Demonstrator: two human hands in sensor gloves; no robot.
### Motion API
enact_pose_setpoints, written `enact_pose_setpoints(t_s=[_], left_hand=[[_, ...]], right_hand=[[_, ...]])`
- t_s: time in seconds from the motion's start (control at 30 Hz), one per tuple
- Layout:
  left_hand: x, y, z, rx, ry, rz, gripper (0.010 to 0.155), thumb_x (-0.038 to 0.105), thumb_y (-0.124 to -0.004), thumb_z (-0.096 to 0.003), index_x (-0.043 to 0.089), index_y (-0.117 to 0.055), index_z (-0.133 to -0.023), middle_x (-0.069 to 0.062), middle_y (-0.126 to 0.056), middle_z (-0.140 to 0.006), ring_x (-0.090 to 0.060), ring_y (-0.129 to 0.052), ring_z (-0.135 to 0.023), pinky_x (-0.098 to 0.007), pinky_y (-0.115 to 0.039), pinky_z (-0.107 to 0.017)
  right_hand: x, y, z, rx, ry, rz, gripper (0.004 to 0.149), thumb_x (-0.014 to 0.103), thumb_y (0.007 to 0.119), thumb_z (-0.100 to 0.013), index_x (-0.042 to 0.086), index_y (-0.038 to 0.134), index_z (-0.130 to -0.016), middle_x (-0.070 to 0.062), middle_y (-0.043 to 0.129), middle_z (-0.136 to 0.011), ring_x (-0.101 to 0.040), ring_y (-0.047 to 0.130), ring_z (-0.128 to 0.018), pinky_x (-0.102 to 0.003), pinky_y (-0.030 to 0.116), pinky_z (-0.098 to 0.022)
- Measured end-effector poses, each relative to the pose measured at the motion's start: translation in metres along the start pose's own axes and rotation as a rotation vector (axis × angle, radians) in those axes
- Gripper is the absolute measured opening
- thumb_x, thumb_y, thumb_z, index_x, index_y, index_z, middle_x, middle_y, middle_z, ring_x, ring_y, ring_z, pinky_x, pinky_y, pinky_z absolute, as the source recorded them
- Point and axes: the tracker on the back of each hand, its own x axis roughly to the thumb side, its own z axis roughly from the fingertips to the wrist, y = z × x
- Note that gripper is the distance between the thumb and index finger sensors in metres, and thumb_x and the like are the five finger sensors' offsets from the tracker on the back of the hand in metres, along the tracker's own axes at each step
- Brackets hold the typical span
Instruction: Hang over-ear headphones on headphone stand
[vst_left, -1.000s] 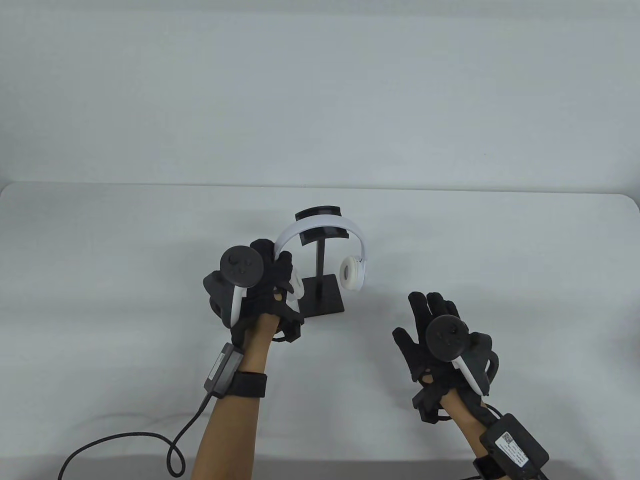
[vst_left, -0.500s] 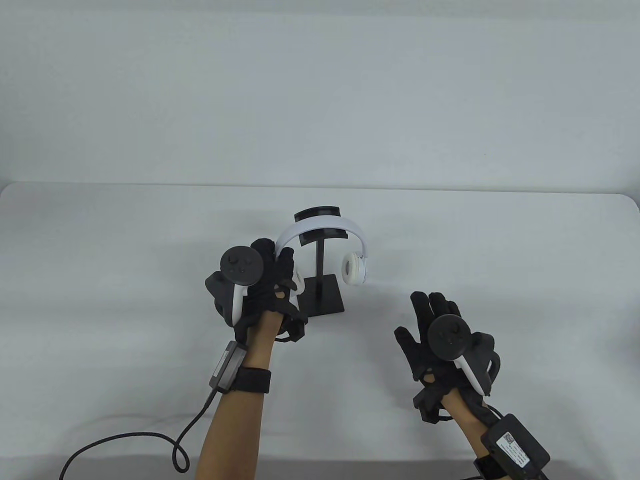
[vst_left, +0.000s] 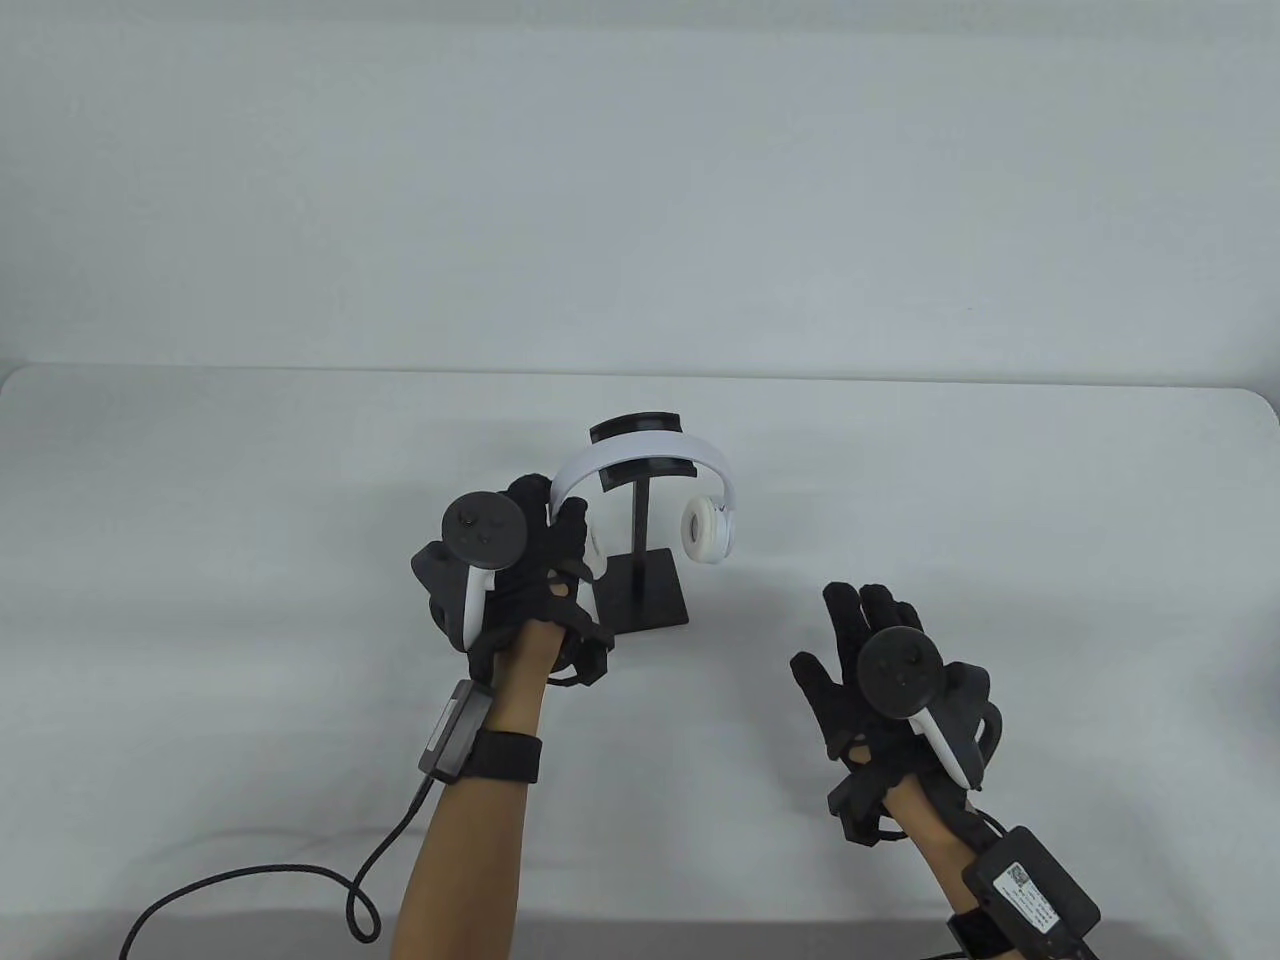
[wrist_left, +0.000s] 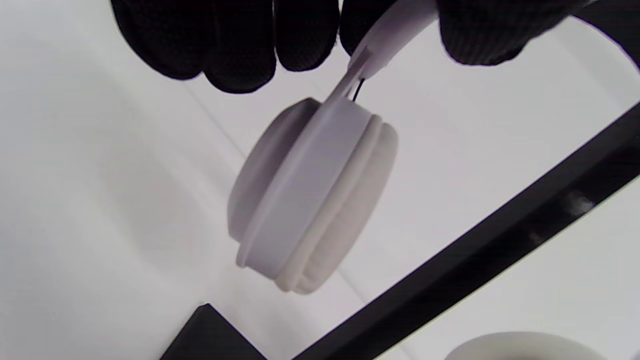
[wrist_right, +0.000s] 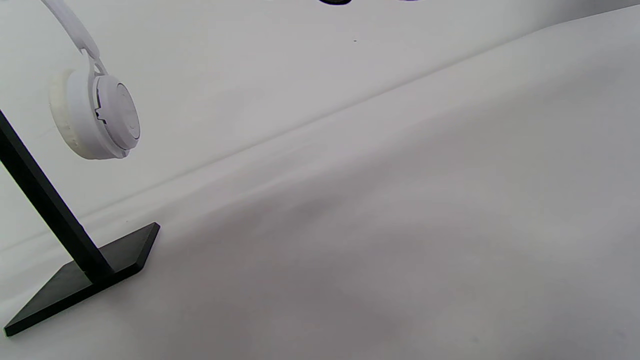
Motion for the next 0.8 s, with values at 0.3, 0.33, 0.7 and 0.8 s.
enact_pose_setpoints(t_s=[0.3, 0.33, 0.7, 0.8], left_hand=[[0.004, 0.005, 0.007, -0.012, -0.044, -0.020, 0.076, 0.062, -0.067, -0.0439, 0.038, -0.036, -0.109, -0.001, -0.033, -0.114, -0.037, -0.050, -0.103, -0.056, -0.053, -0.069], [0.005, 0.007, 0.009, -0.015, -0.049, -0.024, 0.077, 0.062, -0.067, -0.0438, 0.038, -0.035, -0.109, -0.001, -0.032, -0.115, -0.037, -0.049, -0.104, -0.057, -0.052, -0.069], [0.013, 0.046, 0.068, -0.036, -0.152, -0.073, 0.083, 0.064, -0.066, -0.0436, 0.034, -0.030, -0.111, -0.002, -0.024, -0.117, -0.041, -0.030, -0.107, -0.063, -0.035, -0.072], [0.016, 0.053, 0.092, -0.051, -0.184, -0.080, 0.083, 0.064, -0.066, -0.0436, 0.034, -0.029, -0.112, -0.002, -0.022, -0.118, -0.042, -0.026, -0.107, -0.064, -0.032, -0.072]], right_hand=[[-0.001, -0.001, -0.002, -0.009, 0.004, 0.001, 0.077, 0.072, 0.058, -0.036, 0.052, 0.022, -0.101, 0.009, 0.024, -0.116, -0.026, 0.032, -0.111, -0.057, 0.040, -0.078], [-0.001, -0.001, -0.001, -0.010, 0.005, 0.001, 0.077, 0.072, 0.058, -0.037, 0.052, 0.022, -0.102, 0.009, 0.024, -0.116, -0.026, 0.032, -0.111, -0.057, 0.040, -0.078], [0.004, -0.004, 0.004, -0.034, -0.034, -0.009, 0.077, 0.073, 0.058, -0.036, 0.052, 0.022, -0.102, 0.009, 0.024, -0.116, -0.026, 0.032, -0.111, -0.057, 0.040, -0.078], [0.007, -0.004, 0.007, -0.035, -0.053, -0.016, 0.077, 0.073, 0.058, -0.036, 0.053, 0.022, -0.101, 0.009, 0.024, -0.116, -0.026, 0.032, -0.111, -0.057, 0.040, -0.078]])
